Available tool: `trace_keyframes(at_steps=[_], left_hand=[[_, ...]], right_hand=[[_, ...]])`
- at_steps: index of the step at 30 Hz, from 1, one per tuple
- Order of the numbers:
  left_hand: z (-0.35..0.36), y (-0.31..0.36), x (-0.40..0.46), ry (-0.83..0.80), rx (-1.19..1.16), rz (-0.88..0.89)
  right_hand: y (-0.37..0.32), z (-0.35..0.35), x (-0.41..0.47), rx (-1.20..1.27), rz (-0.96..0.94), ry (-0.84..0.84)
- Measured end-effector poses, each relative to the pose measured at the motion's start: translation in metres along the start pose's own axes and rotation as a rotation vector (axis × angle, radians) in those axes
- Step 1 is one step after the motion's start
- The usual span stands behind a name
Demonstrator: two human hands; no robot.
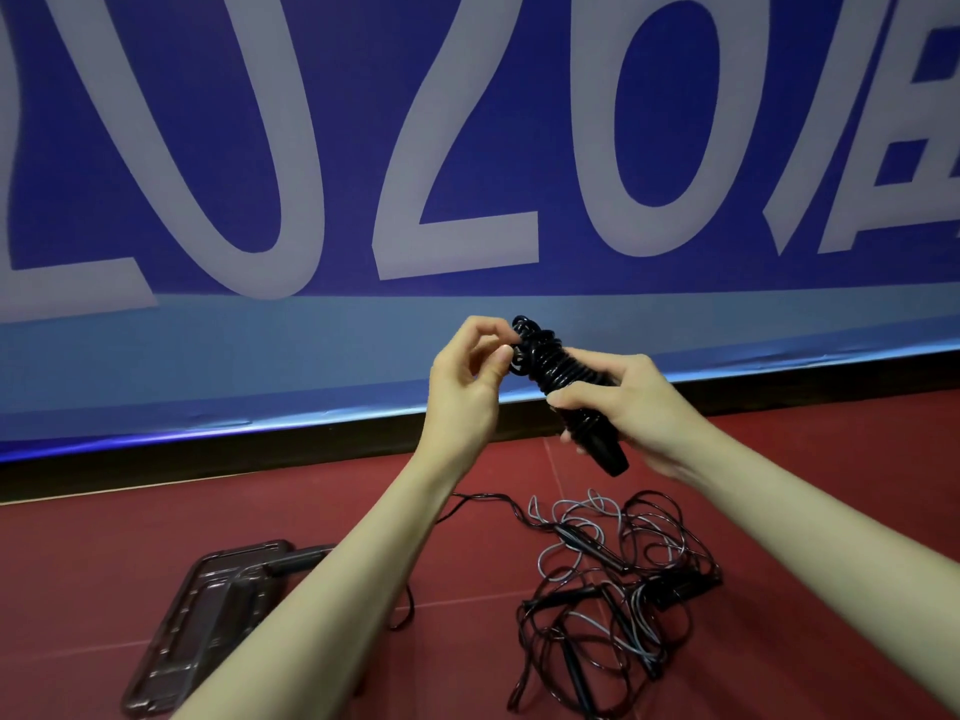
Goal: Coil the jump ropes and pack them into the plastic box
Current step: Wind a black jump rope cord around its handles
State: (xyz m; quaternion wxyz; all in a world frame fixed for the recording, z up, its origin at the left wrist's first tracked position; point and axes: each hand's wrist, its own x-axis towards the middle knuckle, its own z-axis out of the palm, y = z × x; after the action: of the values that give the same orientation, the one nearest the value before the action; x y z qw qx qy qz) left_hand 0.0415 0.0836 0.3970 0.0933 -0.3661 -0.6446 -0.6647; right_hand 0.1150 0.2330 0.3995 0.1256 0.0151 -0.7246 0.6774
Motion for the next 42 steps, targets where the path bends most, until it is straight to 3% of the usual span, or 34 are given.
trace_keyframes(at_steps=[6, 9, 13, 15, 19, 24, 26, 33, 42], left_hand=[[-0.008, 0.003, -0.004, -0.12, 0.197, 0.054], [-0.01, 0.001, -0.002, -0.09, 0.296, 0.083], [-0.011, -0.005, 0.004, -0.014, 0.517, 0.331], [-0.01, -0.006, 0.003, 0.035, 0.504, 0.379], [-0.004, -0.002, 0.001, 0.21, 0.172, 0.092], [-0.009, -0.001, 0.012, 0.211, -0.374, -0.34], [-0.014, -0.001, 0.012, 0.205, -0.476, -0.456], [-0.036, -0.004, 0.013, 0.162, -0.631, -0.717], [-0.076, -0.006, 0.004, 0.077, -0.506, -0.771]], right_hand=[[-0.003, -0.006, 0.0, 0.075, 0.127, -0.022], [-0.002, -0.005, 0.001, 0.082, 0.146, -0.031], [-0.004, -0.004, 0.003, 0.092, 0.143, -0.028], [-0.005, -0.005, 0.006, 0.1, 0.129, -0.034], [-0.002, -0.008, 0.007, 0.125, 0.125, -0.072], [0.008, -0.017, 0.005, 0.135, 0.133, -0.118], [0.011, -0.02, 0.004, 0.121, 0.156, -0.146], [0.013, -0.019, 0.004, -0.093, 0.127, -0.231], [0.028, -0.003, 0.003, -0.689, -0.158, -0.151]])
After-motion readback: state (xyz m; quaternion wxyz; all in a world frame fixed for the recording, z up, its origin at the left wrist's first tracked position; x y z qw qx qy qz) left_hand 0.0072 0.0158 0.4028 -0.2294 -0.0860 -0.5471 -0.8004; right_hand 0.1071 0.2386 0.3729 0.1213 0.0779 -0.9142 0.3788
